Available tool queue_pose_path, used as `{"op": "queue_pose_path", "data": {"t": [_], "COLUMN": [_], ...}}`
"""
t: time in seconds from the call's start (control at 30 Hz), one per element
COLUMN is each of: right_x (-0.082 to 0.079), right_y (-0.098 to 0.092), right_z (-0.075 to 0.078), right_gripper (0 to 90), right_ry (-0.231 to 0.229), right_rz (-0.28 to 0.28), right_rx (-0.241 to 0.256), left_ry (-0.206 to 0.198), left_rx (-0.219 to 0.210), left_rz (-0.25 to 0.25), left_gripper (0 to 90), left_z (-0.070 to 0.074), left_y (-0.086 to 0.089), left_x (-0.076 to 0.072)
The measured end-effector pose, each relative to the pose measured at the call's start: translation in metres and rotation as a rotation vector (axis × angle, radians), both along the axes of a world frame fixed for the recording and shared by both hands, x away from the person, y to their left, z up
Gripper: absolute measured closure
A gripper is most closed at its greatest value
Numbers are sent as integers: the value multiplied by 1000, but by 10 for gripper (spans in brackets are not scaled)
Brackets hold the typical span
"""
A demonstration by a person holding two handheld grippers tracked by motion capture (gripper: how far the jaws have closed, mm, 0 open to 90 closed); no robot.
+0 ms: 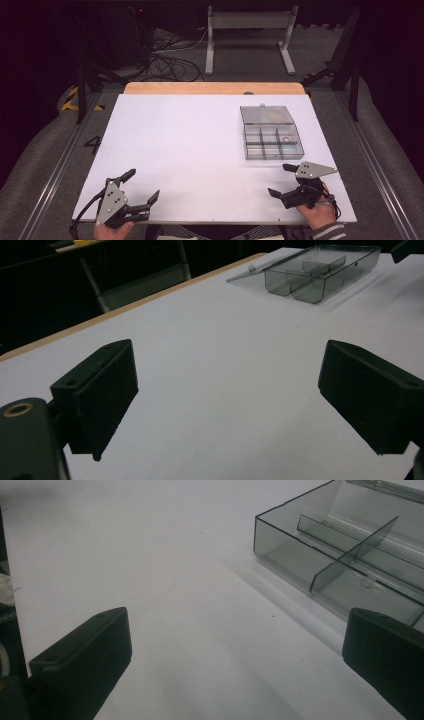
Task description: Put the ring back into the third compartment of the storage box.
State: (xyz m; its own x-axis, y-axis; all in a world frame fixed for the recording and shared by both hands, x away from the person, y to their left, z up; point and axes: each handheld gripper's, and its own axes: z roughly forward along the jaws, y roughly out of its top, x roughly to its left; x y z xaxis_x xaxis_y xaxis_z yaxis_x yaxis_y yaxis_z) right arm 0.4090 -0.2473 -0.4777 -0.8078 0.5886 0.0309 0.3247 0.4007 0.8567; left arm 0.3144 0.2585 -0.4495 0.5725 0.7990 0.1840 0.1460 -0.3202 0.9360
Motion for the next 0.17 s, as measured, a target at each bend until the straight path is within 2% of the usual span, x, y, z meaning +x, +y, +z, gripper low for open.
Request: {"op": "queue_pose_path", "data": {"t": [0.17], "right_x": [-1], "right_y": [1], "right_z": [0], "right_gripper": [0], "right_ry": [-5], "right_rz": [4], "right_rx": [-3], "left_ry": [-1], "left_rx": [2], "left_rz": [4], "left_gripper": [85], "left_z": [0], "left_y": [1], "left_x": [1]}}
